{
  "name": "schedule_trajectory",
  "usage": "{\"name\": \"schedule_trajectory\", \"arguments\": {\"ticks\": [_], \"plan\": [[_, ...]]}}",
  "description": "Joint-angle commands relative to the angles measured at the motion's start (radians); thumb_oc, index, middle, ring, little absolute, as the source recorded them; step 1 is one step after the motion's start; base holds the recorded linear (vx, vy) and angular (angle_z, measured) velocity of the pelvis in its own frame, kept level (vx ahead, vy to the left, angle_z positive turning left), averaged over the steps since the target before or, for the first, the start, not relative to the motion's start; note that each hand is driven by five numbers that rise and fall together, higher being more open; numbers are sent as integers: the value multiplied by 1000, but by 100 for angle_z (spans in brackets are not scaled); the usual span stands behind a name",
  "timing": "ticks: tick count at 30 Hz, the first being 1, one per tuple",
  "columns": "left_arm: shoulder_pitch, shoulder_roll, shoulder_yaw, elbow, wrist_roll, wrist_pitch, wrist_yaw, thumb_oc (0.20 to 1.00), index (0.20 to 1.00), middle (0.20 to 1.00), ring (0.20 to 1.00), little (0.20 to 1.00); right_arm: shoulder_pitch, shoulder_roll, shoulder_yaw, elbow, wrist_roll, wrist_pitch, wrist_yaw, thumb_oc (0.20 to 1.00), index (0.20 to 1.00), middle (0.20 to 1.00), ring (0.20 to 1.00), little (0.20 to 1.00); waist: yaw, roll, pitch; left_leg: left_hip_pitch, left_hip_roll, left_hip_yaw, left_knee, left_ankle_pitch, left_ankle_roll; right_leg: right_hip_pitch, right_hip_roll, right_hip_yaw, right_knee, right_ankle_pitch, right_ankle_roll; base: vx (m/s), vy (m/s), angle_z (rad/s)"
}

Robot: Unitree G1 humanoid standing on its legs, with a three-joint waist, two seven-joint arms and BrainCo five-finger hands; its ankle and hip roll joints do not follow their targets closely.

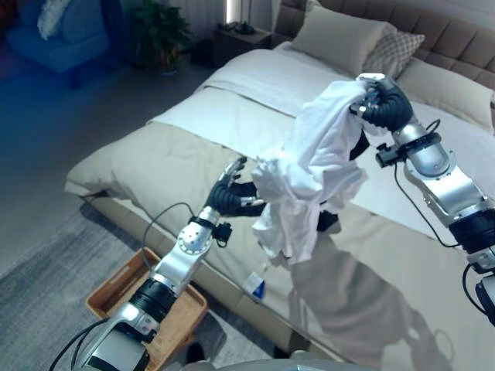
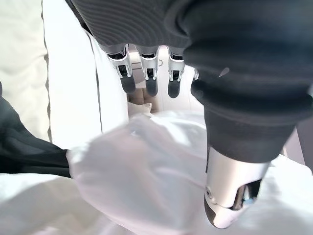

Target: Pick up clothes into the bucket

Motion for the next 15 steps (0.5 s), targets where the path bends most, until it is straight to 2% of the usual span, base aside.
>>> {"name": "schedule_trajectory", "arguments": {"ticks": [1,7,10,15], "plan": [[-52,-20,-27,48,-53,-50,13,1000,1000,1000,1000,1000,-249,30,9,105,-60,-39,-64,200,200,200,200,200,24,-26,-60,50,13,30,17,-44,-25,8,-49,39,26,59,83,-8,5,-3],[9,-30,-30,65,-83,-37,5,1000,1000,1000,1000,1000,-406,124,55,356,-184,2,-153,200,200,200,200,200,51,-29,-40,33,8,14,28,-45,-18,5,-53,32,28,63,81,0,0,0],[45,-23,-18,50,-91,-30,-6,1000,1000,1000,1000,1000,-408,157,34,373,-186,6,-169,200,200,200,200,200,57,-26,-30,25,7,6,31,-43,-17,2,-55,27,29,64,81,-4,0,2],[47,-13,-13,68,-69,-19,-9,1000,1000,1000,1000,1000,-390,155,28,314,-200,6,-163,200,200,200,200,200,56,-24,-24,19,7,1,28,-38,-17,-3,-57,21,31,63,81,-4,6,4]]}}
